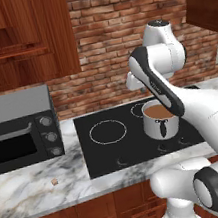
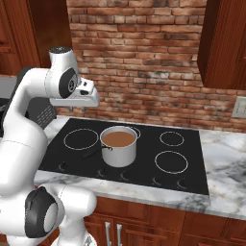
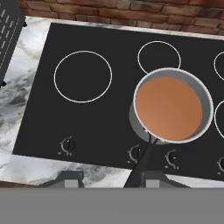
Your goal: Pick up the sugar cube(s) and place them in the saucepan with hot chocolate.
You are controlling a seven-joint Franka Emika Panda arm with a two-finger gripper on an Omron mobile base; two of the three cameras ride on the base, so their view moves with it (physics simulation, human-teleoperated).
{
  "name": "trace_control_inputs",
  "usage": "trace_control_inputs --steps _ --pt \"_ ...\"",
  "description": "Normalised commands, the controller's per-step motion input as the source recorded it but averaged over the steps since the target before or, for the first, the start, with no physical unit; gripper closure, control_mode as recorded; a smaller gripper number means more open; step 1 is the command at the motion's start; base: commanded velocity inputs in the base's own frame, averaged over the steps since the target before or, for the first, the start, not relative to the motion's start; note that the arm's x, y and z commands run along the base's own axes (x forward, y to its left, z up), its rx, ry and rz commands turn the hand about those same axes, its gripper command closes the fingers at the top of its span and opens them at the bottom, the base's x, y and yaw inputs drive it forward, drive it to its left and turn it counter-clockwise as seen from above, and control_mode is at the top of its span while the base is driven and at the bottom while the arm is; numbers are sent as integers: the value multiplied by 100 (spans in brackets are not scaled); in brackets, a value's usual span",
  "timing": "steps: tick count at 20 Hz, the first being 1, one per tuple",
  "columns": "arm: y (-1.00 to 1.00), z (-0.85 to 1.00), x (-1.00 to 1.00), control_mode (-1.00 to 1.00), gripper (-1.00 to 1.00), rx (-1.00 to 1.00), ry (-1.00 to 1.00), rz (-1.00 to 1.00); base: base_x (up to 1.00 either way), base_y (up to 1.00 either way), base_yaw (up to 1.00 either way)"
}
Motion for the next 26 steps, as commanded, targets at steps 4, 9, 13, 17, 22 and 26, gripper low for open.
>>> trace_control_inputs --steps 4,9,13,17,22,26 --pt "0 0 0 -100 -100 0 3 0 0 0 0" --pt "5 -1 -3 -100 -100 1 4 0 0 0 0" --pt "34 -7 -32 -100 -100 2 6 0 0 0 0" --pt "63 -20 -36 -100 -100 1 0 0 0 0 0" --pt "64 -27 -38 -100 -100 3 0 0 0 0 0" --pt "75 -43 -35 -100 -100 4 0 0 0 0 0"
